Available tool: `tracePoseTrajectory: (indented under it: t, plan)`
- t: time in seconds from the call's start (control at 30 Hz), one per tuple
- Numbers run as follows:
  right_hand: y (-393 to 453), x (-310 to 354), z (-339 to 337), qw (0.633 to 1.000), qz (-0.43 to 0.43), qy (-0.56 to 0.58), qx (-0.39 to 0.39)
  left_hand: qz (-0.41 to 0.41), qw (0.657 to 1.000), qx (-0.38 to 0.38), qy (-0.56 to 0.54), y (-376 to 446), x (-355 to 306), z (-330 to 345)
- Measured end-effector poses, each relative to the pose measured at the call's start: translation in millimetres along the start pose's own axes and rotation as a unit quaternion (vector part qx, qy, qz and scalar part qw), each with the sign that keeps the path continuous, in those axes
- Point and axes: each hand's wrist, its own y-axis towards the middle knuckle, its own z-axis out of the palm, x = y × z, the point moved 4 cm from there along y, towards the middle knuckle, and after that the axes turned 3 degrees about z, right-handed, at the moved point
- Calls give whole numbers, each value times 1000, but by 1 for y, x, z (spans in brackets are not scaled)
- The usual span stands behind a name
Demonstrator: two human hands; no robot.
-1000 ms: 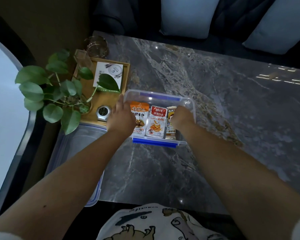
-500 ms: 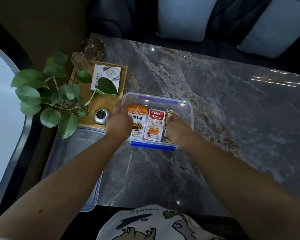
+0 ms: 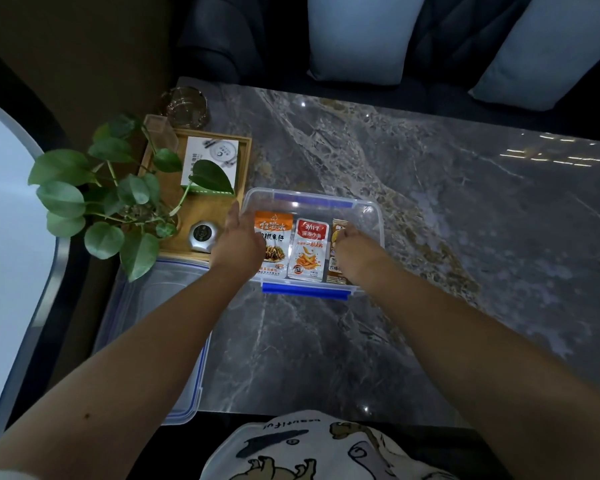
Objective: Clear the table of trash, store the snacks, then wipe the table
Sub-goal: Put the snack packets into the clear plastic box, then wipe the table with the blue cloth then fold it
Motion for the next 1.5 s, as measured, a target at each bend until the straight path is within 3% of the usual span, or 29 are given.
tracePoseTrajectory:
  t: [0.23, 0.37, 0.53, 1.07, 1.5]
  plan:
    - [-28, -16, -27, 992, -66, 41, -97, 38, 998, -35, 36, -3, -14, -22]
    - [-57, -23, -40, 982, -100, 79, -139, 154, 980, -54, 110, -16, -48, -30]
    - [-92, -47, -42, 974, -72, 104, -189, 276, 949, -29, 149, -36, -95, -17]
    - [-158, -174, 8, 973, 48, 125, -187, 413, 887, 22, 207, -74, -229, 64]
    - [-214, -369, 75, 975, 71, 127, -170, 427, 879, 52, 207, -123, -388, 188]
